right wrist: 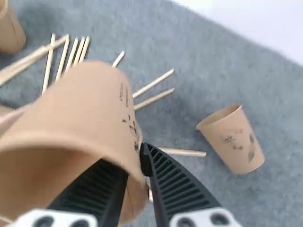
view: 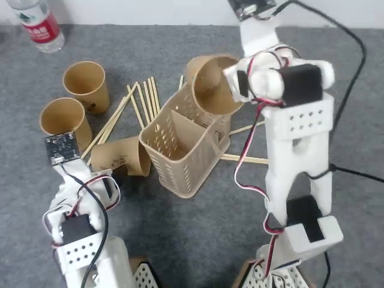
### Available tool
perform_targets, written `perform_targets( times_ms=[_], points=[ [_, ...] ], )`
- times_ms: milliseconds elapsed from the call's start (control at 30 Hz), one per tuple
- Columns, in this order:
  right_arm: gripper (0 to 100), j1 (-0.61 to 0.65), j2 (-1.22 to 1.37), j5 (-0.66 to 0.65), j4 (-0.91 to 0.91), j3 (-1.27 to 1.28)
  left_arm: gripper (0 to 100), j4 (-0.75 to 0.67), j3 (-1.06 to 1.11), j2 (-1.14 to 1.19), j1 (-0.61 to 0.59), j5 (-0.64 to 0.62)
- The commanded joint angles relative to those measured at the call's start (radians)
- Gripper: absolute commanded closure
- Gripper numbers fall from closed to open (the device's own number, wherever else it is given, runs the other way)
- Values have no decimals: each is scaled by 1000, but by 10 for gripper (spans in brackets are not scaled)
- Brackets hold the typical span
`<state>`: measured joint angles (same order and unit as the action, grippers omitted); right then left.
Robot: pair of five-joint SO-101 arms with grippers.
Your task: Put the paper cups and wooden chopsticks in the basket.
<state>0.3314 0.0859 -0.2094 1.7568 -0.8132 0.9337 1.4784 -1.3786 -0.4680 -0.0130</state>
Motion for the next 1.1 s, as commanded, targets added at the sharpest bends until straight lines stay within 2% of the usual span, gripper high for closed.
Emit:
perform_targets(
  times_ms=[0,167,333,700,767,900,967,1067],
  points=[
    [991,2,-16,9,39,32,683,-25,-4,-9,5,-11],
    [991,8,-114,5,42,80,683,-25,-4,-9,5,-11],
    [992,2,-246,0,39,247,683,-25,-4,-9,5,-11],
    [983,2,-257,-20,36,315,683,-25,-4,-9,5,-12],
    [920,2,-262,-17,24,315,683,-25,-4,-9,5,-12],
    [717,8,-262,32,-44,302,683,-26,-4,-9,5,-12],
    [698,10,-255,38,-94,293,683,-26,-4,-9,5,-12],
    [731,19,-255,37,-182,290,683,-26,-4,-9,5,-12]
  ],
)
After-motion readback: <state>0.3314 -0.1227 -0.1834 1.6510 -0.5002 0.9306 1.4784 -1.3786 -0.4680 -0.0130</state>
